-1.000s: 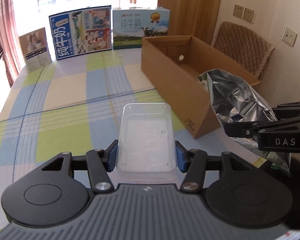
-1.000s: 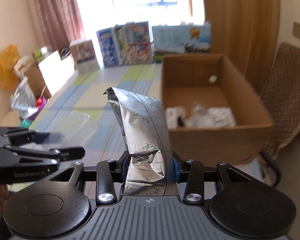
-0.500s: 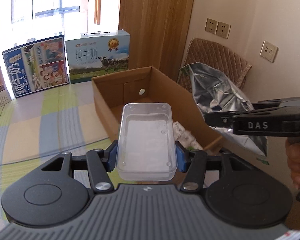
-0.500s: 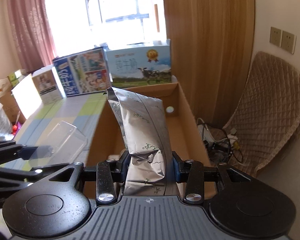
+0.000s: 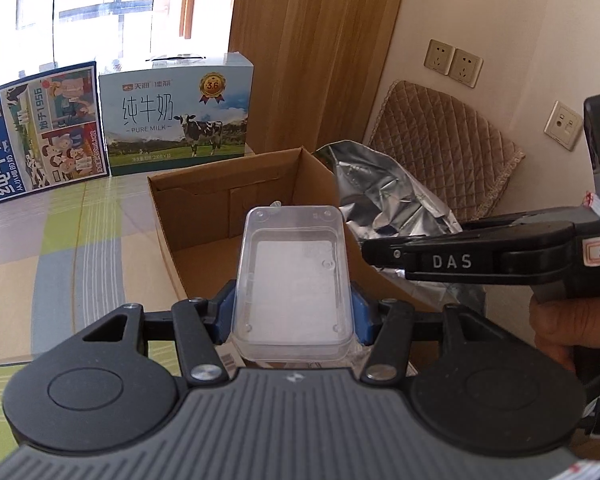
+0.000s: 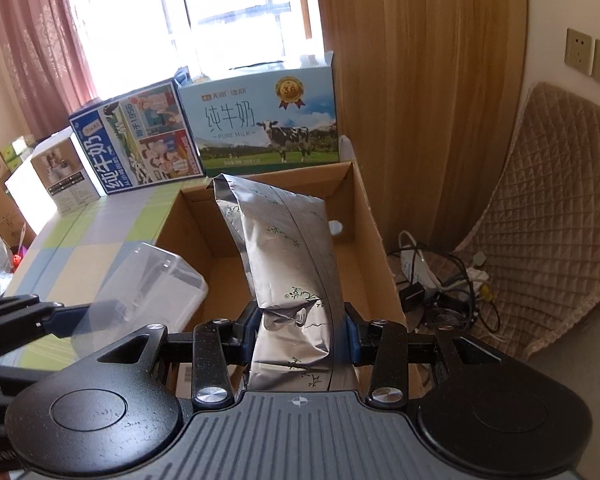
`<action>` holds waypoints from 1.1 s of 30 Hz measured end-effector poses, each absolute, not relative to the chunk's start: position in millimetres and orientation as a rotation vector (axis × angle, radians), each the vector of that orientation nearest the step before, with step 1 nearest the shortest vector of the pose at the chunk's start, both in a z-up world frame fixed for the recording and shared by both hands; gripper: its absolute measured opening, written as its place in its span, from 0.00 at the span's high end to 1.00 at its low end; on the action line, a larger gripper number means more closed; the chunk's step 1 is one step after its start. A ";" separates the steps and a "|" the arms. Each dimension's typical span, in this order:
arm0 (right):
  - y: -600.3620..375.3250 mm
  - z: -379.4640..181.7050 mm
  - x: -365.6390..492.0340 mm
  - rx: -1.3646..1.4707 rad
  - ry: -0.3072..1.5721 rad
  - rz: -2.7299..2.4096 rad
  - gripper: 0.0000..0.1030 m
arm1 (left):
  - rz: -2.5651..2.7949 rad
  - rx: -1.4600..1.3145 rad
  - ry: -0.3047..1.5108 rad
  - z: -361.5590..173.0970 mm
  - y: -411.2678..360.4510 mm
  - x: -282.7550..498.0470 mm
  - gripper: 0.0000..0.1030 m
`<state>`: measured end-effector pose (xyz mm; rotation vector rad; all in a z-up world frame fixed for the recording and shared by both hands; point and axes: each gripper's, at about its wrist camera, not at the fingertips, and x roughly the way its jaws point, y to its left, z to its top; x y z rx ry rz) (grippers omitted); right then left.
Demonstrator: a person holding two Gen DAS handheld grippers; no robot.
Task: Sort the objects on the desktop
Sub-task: 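Open both tools to drop the tray and foil bag into the box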
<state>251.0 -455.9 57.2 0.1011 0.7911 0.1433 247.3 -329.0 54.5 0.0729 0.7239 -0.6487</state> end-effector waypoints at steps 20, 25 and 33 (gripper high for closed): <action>-446.1 43.8 278.4 0.133 0.813 0.155 0.62 | -0.551 0.054 0.687 46.2 -296.8 251.2 0.36; -442.5 50.7 285.5 0.160 0.753 0.163 0.42 | -0.553 0.029 0.696 47.3 -284.5 243.5 0.34; -451.3 61.0 257.5 0.190 0.719 0.140 0.27 | -0.552 0.035 0.698 47.2 -275.8 226.0 0.32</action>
